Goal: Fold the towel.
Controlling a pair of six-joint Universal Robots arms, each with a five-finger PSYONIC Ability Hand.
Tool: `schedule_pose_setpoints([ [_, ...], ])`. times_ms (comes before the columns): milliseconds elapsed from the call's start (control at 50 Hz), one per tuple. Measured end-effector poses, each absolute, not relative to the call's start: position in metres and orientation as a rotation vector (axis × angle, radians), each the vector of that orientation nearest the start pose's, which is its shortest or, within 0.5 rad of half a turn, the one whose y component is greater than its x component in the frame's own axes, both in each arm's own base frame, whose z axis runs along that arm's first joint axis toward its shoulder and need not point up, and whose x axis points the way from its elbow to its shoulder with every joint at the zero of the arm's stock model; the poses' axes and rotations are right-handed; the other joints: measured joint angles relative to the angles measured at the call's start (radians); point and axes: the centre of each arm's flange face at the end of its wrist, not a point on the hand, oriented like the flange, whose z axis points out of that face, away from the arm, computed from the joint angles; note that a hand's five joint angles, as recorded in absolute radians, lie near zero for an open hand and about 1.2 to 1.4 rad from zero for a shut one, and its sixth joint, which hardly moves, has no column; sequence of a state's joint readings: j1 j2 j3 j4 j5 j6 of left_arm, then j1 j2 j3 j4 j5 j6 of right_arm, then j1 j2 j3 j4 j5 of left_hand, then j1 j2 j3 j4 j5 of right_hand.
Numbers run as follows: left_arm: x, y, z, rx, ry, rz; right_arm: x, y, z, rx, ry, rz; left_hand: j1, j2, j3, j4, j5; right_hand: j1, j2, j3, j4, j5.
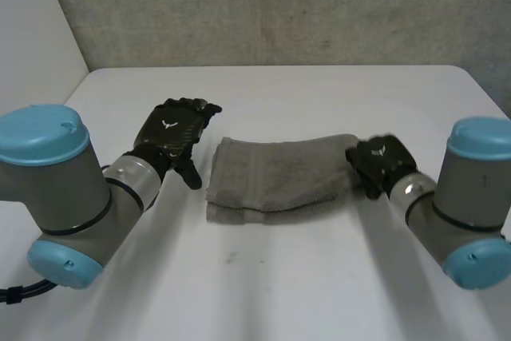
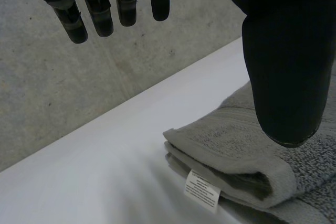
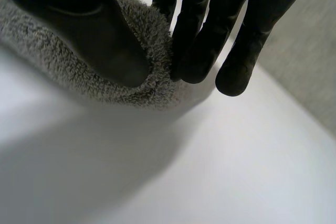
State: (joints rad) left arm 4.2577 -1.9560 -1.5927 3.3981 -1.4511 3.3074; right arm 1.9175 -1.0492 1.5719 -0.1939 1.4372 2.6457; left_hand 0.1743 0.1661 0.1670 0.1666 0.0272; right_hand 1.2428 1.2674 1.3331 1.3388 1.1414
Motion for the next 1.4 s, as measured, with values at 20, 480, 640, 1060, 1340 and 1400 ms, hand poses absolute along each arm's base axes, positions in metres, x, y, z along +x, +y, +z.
schedule_pose_setpoints([
  [20, -0.288, -0.265, 0.195, 0.925, 2.447, -2.202, 0.260, -0.295, 0.149, -1.147, 2.249, -1.831, 0.000, 0.000, 0.000, 0.000, 0.000, 0.000, 0.000, 0.000, 0.000, 0.000],
  [480, -0.255, -0.286, 0.227, 0.647, 2.321, -2.245, 0.443, -0.189, 0.141, -1.798, 1.653, -1.573, 0.000, 0.000, 0.000, 0.000, 0.000, -0.544, -0.548, -0.588, -0.607, -0.593],
  [640, -0.258, -0.294, 0.232, 0.622, 2.315, -2.286, 0.424, -0.219, 0.185, -1.446, 1.896, -1.711, 0.000, 0.000, 0.000, 0.000, 0.000, -0.997, -1.013, -1.089, -1.082, -1.081],
  [1060, -0.303, -0.277, 0.195, 0.642, 2.580, -2.262, 0.370, -0.265, 0.195, -0.979, 2.078, -1.682, 0.000, 0.000, 0.000, 0.000, 0.000, -1.006, -1.017, -1.089, -1.082, -1.081],
  [1340, -0.313, -0.272, 0.136, 0.735, 2.723, -1.997, 0.376, -0.281, 0.133, -0.900, 2.233, -1.469, 0.000, 0.002, 0.003, 0.002, 0.000, -1.006, -1.017, -1.089, -1.082, -1.081],
  [1400, -0.312, -0.271, 0.132, 0.739, 2.738, -1.962, 0.377, -0.282, 0.124, -0.912, 2.271, -1.419, 0.000, 0.002, 0.003, 0.002, 0.000, -1.018, -1.017, -1.089, -1.082, -1.081],
])
